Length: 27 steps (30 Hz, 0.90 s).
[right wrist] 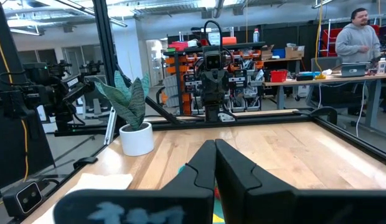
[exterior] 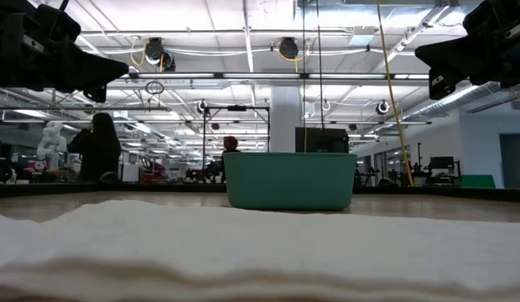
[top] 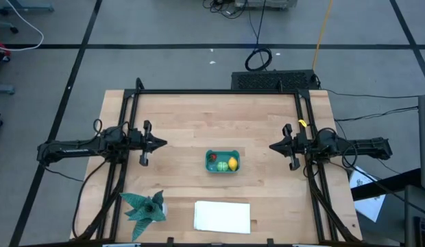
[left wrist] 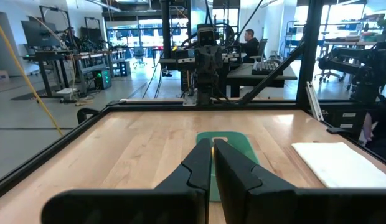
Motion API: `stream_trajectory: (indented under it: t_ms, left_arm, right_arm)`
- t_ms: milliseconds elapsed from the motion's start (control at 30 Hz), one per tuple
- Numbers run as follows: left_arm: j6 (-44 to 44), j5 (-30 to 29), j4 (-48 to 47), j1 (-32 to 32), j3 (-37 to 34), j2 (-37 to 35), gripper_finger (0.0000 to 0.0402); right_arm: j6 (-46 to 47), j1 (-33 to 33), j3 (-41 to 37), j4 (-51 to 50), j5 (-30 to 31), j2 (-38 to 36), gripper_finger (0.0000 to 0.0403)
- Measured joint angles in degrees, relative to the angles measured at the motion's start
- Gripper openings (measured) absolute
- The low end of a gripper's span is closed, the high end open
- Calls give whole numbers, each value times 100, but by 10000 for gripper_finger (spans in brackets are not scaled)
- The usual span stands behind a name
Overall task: Pick and placing Produce into tupperware
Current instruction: Return to Home Position
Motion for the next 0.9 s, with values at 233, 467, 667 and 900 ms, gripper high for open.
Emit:
stream_trajectory:
  t_ms: [233,467,667,900]
  left_arm:
    - [0,0,0,0,0,1,26]
    - [0,0,0,0,0,1,26]
    - [2,0,0,0,0,1,26]
    - [2,0,0,0,0,1,26]
  right_arm:
    - [2,2,0,0,0,-2,0]
    - [2,2,0,0,-2,-1,0]
    - [0,2,0,0,-2,0,0]
    - [0,2,0,0,-1,0,0]
